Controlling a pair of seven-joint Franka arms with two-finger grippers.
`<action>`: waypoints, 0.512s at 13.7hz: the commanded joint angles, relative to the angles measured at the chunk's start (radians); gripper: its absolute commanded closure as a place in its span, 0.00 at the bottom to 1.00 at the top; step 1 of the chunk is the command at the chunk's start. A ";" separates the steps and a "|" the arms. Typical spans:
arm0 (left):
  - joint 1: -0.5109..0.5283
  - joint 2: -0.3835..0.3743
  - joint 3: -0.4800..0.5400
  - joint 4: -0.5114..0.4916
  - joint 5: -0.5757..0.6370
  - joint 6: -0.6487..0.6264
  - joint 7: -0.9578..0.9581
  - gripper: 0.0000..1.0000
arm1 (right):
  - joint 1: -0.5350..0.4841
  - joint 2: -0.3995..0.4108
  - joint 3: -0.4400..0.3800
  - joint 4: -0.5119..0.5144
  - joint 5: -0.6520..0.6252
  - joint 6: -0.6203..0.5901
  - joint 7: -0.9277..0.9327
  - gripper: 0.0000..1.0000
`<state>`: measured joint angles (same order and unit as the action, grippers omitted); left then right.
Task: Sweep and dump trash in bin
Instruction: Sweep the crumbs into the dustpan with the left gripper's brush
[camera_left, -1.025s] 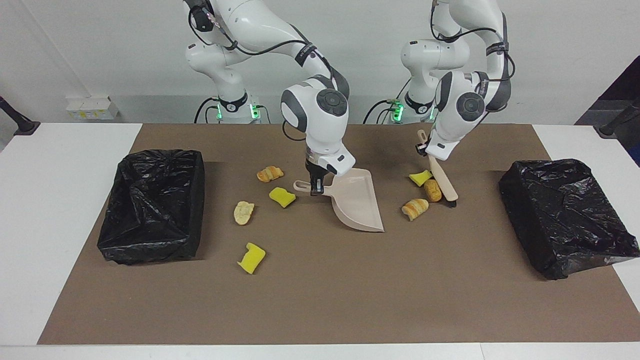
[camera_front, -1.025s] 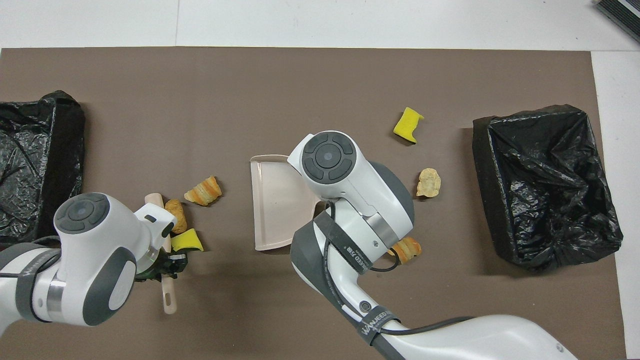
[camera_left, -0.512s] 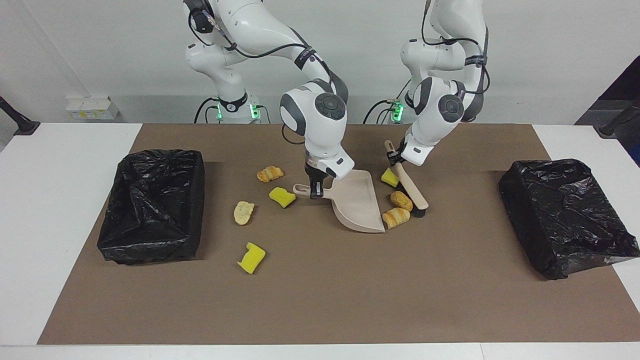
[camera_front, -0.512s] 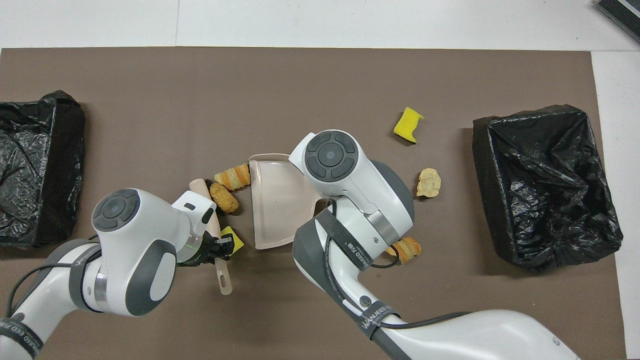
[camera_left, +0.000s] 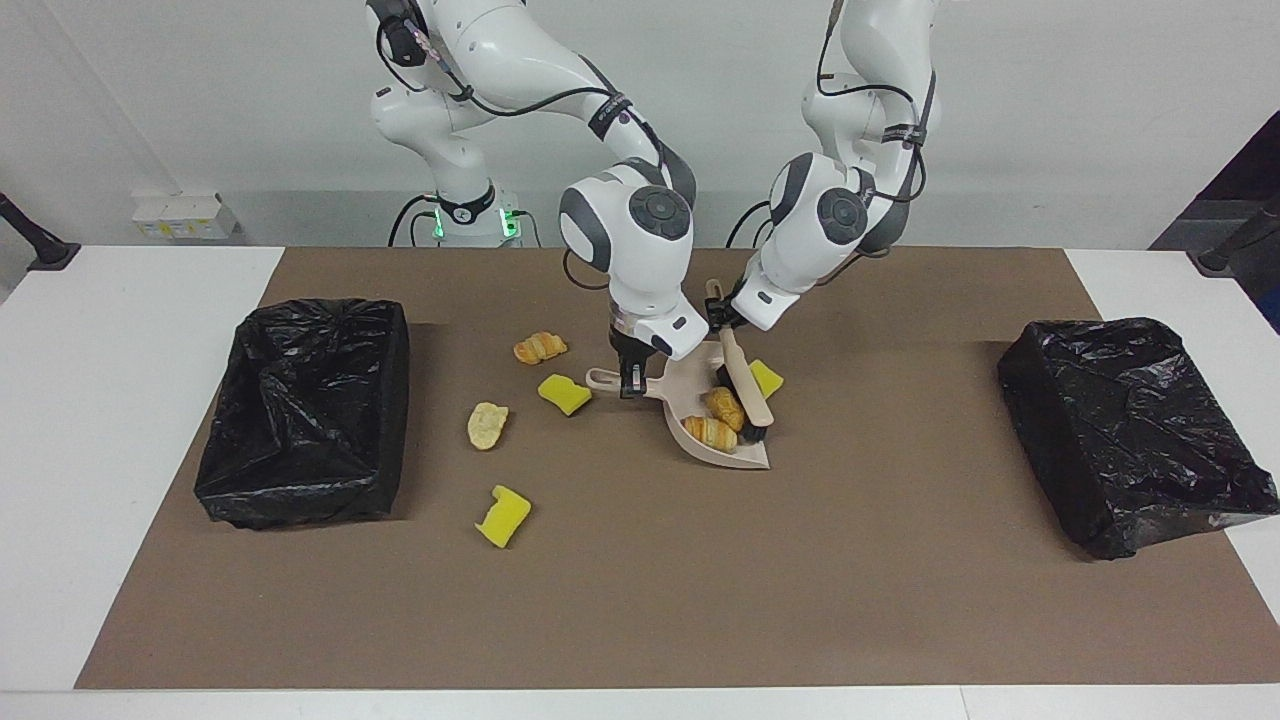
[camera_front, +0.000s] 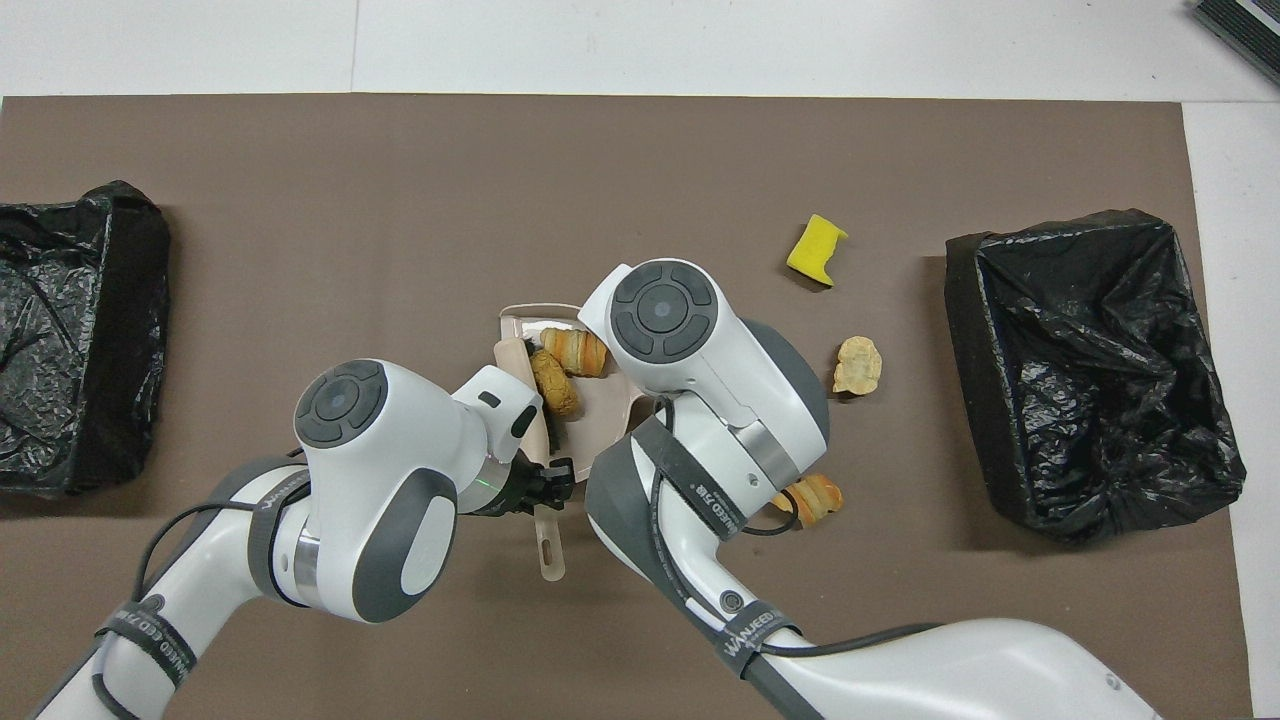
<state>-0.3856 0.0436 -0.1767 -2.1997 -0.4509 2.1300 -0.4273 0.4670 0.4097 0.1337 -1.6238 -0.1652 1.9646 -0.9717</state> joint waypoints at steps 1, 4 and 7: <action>0.005 0.003 0.022 0.067 -0.008 -0.074 0.003 1.00 | -0.007 0.001 0.009 -0.005 -0.020 0.014 -0.012 1.00; 0.011 -0.048 0.031 0.066 0.068 -0.107 -0.144 1.00 | -0.008 0.001 0.009 -0.005 -0.019 0.017 -0.012 1.00; 0.072 -0.102 0.029 0.035 0.142 -0.139 -0.264 1.00 | -0.008 0.001 0.009 -0.007 -0.017 0.020 -0.012 1.00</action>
<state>-0.3551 -0.0015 -0.1459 -2.1390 -0.3473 2.0382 -0.6137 0.4670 0.4098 0.1337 -1.6238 -0.1652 1.9654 -0.9717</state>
